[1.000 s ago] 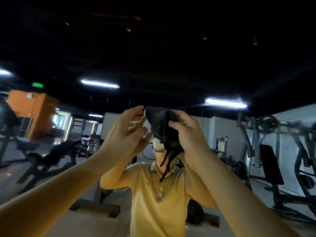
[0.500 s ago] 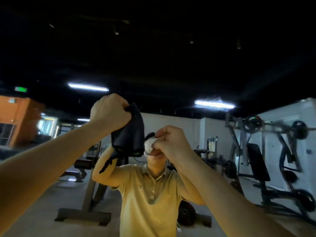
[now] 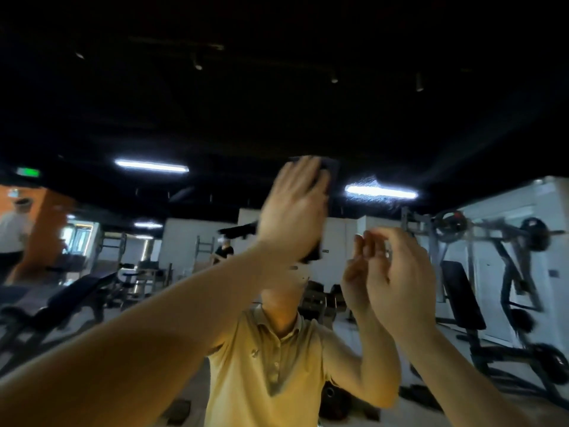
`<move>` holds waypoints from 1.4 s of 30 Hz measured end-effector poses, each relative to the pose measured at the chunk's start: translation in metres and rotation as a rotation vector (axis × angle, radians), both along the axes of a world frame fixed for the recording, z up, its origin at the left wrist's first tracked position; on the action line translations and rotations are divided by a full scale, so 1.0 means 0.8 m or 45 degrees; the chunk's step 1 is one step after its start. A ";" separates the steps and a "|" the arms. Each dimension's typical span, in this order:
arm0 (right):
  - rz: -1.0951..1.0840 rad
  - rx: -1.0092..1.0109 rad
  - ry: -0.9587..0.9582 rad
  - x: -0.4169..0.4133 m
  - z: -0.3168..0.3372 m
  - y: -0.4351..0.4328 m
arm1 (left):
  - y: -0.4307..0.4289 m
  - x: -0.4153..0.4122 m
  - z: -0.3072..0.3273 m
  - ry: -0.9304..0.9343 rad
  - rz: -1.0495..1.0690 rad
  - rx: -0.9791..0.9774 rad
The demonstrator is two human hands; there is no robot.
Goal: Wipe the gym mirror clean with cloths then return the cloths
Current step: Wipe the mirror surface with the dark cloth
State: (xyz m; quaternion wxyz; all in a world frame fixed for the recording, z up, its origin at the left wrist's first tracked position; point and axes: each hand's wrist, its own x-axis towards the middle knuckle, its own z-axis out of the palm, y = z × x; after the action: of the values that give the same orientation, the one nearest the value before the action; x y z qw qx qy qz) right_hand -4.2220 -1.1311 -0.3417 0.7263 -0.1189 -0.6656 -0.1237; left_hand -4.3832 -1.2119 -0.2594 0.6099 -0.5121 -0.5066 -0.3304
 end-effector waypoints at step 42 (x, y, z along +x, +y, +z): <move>-0.553 -0.083 -0.459 -0.064 -0.023 -0.033 | -0.064 -0.098 -0.019 -0.367 0.218 0.128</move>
State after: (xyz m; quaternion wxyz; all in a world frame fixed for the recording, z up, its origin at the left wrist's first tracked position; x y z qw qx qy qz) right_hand -4.2728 -1.1572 -0.3601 0.5485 -0.2580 -0.7466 -0.2741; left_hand -4.4618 -1.2628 -0.2745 0.5817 -0.3834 -0.6133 -0.3721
